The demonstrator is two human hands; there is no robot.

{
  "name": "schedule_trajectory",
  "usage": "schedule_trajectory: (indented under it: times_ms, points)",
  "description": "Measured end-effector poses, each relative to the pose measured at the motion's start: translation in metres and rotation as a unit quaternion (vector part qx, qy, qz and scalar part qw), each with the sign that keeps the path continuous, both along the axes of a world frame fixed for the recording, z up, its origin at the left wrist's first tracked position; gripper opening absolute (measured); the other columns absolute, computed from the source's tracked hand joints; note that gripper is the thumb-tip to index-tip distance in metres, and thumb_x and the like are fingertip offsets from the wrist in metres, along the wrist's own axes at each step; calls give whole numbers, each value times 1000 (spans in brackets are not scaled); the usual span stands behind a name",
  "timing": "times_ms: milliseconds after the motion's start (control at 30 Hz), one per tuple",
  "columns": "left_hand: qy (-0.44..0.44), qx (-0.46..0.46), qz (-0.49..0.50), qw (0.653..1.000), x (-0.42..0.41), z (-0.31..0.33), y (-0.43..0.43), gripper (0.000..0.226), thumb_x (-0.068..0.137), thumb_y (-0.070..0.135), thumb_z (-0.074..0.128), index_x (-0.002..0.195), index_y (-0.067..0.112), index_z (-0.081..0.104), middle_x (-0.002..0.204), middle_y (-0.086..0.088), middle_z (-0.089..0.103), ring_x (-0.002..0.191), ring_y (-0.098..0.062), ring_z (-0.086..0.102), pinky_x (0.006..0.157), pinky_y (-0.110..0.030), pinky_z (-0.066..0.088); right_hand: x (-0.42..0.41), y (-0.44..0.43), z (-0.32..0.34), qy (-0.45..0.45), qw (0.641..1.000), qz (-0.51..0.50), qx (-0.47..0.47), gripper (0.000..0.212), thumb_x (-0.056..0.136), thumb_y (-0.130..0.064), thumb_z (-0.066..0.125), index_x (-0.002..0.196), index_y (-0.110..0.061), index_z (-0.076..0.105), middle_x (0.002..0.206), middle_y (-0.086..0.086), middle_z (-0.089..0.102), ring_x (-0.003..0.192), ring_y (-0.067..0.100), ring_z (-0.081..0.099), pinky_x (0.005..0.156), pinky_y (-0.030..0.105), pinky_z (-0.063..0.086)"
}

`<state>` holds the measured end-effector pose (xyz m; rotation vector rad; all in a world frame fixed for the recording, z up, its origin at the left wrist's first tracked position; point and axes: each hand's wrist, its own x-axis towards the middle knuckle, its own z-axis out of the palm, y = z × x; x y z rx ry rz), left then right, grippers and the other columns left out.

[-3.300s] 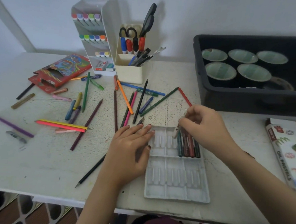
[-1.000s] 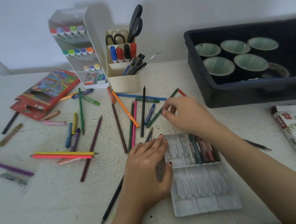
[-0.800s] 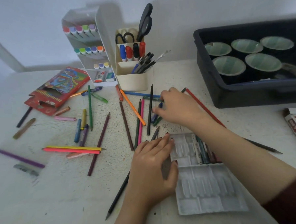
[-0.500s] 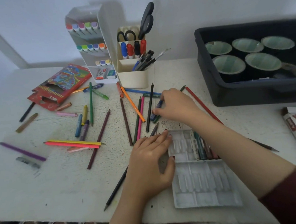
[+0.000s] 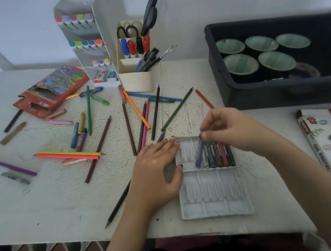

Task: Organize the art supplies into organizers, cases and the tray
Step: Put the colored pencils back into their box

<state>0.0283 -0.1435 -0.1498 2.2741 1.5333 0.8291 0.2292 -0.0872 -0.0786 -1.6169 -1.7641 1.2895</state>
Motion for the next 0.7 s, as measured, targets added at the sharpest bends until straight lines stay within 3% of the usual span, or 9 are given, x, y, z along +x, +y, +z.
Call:
schedule_trajectory:
  times_ms: [133,267,333,600,700]
  points:
    - [-4,10,-2,1000,-1,0,1,48,80,35,51,122,17,64,128,5,60,121,-7,51,104,-26,32,-2,-10,-14,-57,998,-2,28,12,80,-21,74,82,-22,62,77,-5,68,75,8,65,69,24,52]
    - [-3,4,-4,1000,-1,0,1,48,80,36,50,124,18,63,129,6,59,122,-6,50,105,-27,31,-7,-7,-23,-14,995,-86,53,11,81,-19,71,82,-24,62,75,-8,67,76,10,65,72,28,52]
    - [-3,3,-3,1000,-1,-1,1,48,80,36,50,124,19,62,129,7,59,122,-6,49,106,-27,31,-8,-5,-23,-23,992,-98,74,11,82,-19,71,83,-24,61,76,-9,66,75,8,63,69,24,50]
    - [-6,5,-2,1000,-2,-2,1,48,80,36,50,123,19,63,129,7,59,122,-6,49,105,-26,30,-14,-9,-26,-127,986,0,111,14,83,-27,68,92,-27,58,80,-12,61,61,-6,51,56,13,38]
    - [-5,4,-1,1000,-2,-3,1,48,80,36,51,123,20,63,130,7,58,123,-6,49,106,-30,33,-12,-10,-26,-161,980,33,108,21,82,-30,69,98,-28,56,85,-13,56,62,-1,48,55,12,34]
